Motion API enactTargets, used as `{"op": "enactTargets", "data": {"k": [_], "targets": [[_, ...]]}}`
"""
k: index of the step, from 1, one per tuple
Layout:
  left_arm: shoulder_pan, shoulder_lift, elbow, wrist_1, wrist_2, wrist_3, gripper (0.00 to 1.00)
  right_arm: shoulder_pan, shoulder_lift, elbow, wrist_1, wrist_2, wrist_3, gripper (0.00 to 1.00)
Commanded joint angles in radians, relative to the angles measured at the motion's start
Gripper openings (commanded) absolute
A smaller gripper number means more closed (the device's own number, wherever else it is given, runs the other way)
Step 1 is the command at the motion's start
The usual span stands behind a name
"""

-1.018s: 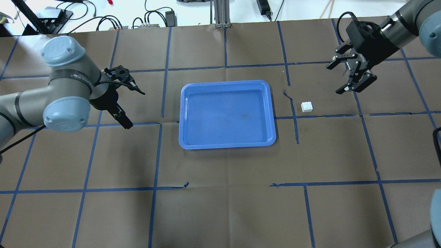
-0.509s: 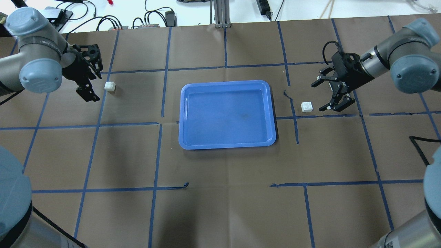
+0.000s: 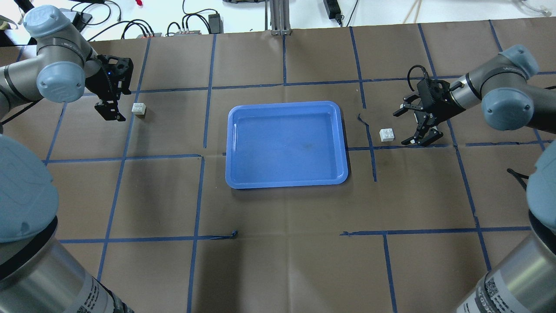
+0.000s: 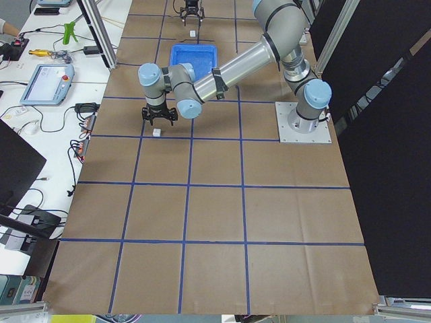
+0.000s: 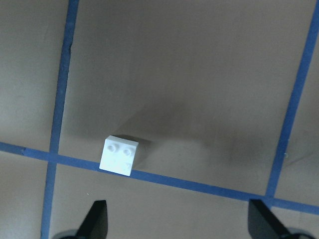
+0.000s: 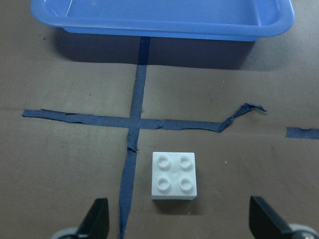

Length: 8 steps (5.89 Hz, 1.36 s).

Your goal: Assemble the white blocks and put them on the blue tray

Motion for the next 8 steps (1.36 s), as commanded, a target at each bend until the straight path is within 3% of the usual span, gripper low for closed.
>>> {"op": "enactTargets", "data": {"k": [1, 4, 5, 6, 7, 8], "targets": [[-0.001, -0.046, -0.001, 0.04, -0.015, 0.041, 0.99, -0.001, 0.013, 0.0, -0.008, -0.001, 0.005, 1.0], [-0.001, -0.081, 0.012, 0.077, -0.015, 0.047, 0.99, 0.013, 0.011, 0.0, -0.005, 0.034, 0.003, 0.99], [-0.001, -0.095, 0.018, 0.079, -0.015, 0.047, 0.99, 0.013, 0.011, 0.0, -0.005, 0.036, 0.005, 0.94], [-0.001, -0.098, 0.025, 0.085, -0.017, 0.047, 0.99, 0.013, 0.014, 0.0, -0.005, 0.036, 0.003, 0.82], [-0.001, -0.106, 0.026, 0.087, -0.026, 0.049, 0.94, 0.013, 0.025, 0.0, -0.005, 0.036, 0.0, 0.81], [-0.001, -0.106, 0.026, 0.09, -0.029, 0.05, 0.62, 0.013, 0.025, 0.0, -0.006, 0.036, -0.003, 0.71]]}}
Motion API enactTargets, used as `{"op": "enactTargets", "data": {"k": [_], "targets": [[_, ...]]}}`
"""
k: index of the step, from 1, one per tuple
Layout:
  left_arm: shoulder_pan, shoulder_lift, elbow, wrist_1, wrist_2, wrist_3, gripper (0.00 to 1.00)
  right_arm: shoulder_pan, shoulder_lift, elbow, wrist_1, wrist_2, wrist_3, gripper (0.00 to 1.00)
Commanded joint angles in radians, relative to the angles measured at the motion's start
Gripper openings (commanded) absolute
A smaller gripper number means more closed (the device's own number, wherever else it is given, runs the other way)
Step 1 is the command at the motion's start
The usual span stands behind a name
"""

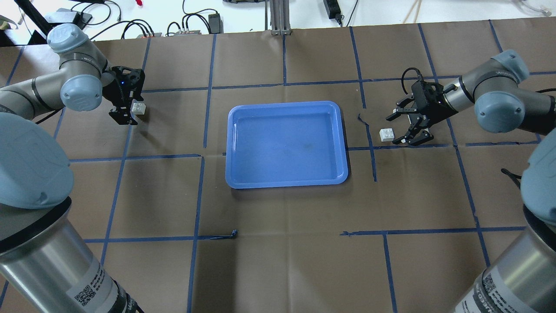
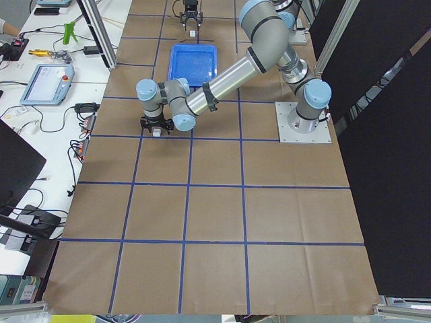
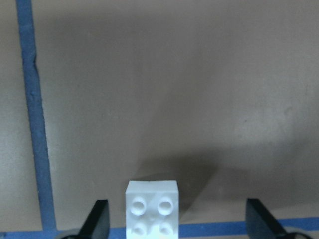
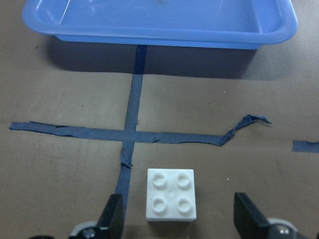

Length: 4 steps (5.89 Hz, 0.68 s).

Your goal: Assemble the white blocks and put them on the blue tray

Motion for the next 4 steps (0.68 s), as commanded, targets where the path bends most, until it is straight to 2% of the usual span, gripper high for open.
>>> {"op": "enactTargets", "data": {"k": [1, 2, 3, 4], "targets": [[0.0, -0.001, 0.001, 0.029, -0.006, 0.001, 0.19, 0.0, 0.004, 0.0, -0.019, 0.0, -0.003, 0.58], [0.0, 0.007, 0.002, 0.029, -0.004, 0.001, 0.0, 0.0, 0.004, 0.0, -0.021, 0.0, -0.004, 0.46], [0.0, 0.016, 0.005, 0.024, -0.003, 0.001, 0.0, 0.0, 0.004, 0.0, -0.021, 0.0, -0.004, 0.37], [-0.018, 0.065, 0.006, -0.009, -0.003, 0.001, 0.0, 0.0, 0.004, 0.0, -0.021, 0.0, -0.004, 0.34]]}}
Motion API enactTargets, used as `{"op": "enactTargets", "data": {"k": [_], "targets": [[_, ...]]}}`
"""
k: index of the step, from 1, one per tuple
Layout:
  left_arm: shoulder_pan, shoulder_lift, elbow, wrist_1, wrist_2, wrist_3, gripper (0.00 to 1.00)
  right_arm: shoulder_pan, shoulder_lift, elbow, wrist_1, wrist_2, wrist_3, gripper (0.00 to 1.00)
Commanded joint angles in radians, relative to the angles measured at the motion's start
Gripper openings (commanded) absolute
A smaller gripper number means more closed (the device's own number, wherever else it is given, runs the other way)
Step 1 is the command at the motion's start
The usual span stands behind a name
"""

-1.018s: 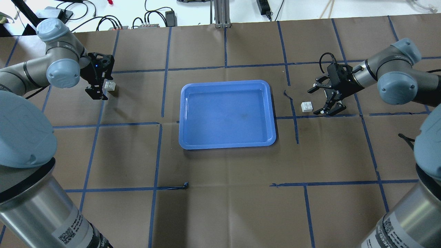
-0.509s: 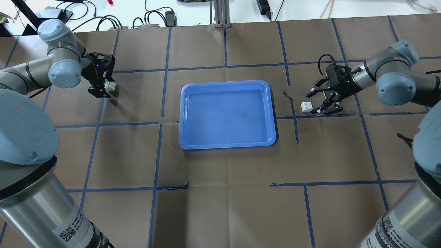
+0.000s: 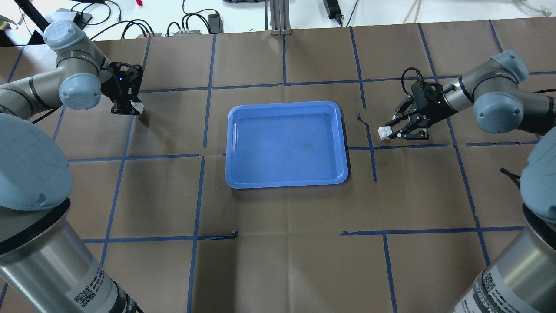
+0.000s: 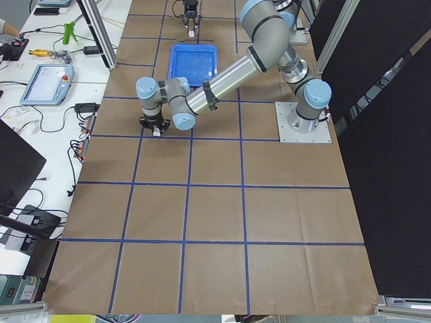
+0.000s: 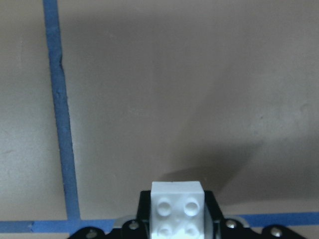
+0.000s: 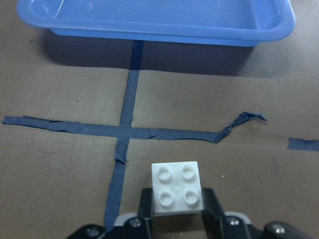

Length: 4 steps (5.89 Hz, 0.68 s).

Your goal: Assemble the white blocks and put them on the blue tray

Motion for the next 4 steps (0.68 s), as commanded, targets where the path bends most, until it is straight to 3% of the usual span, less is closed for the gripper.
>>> {"op": "enactTargets", "data": {"k": [1, 4], "targets": [[-0.082, 0.11, -0.022, -0.107, 0.003, -0.014, 0.0, 0.0, -0.001, -0.002, 0.0, 0.0, 0.0, 0.32], [-0.372, 0.22, -0.077, -0.169, 0.01, -0.248, 0.0, -0.002, -0.043, -0.072, 0.027, -0.002, 0.027, 0.26]]}}
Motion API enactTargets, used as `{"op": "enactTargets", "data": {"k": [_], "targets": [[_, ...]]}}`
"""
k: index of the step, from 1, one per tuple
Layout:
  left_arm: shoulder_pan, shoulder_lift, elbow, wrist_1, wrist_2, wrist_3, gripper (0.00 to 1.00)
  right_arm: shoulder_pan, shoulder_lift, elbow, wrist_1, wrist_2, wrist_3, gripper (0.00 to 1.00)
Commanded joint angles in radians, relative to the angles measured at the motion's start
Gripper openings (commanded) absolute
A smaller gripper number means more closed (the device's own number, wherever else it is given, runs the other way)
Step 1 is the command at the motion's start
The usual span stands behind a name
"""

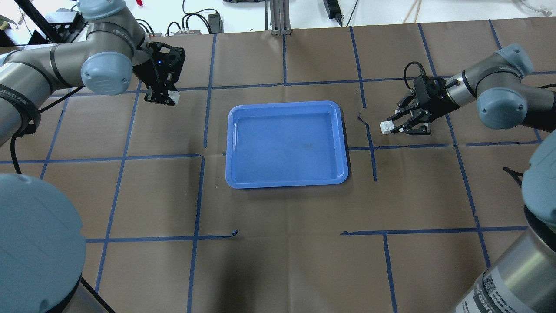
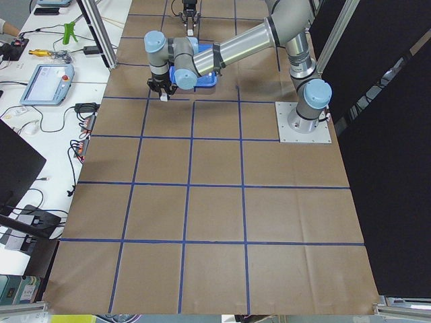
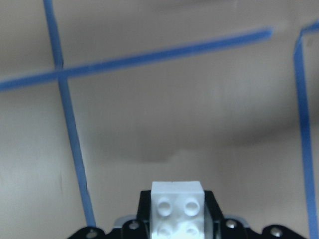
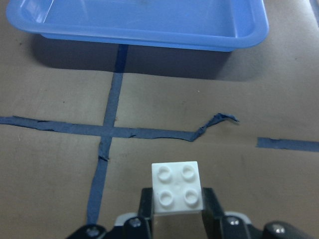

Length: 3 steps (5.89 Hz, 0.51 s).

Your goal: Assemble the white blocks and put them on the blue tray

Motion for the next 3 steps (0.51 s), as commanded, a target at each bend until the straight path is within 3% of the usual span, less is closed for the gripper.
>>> {"op": "enactTargets", "data": {"k": [1, 3], "targets": [[-0.23, 0.019, -0.053, 0.011, -0.005, -0.197, 0.0, -0.001, -0.074, -0.029, 0.023, -0.002, 0.121, 0.25], [-0.347, -0.012, -0.144, 0.155, -0.007, -0.416, 0.0, 0.001, -0.094, -0.023, 0.023, 0.004, 0.264, 0.25]]}}
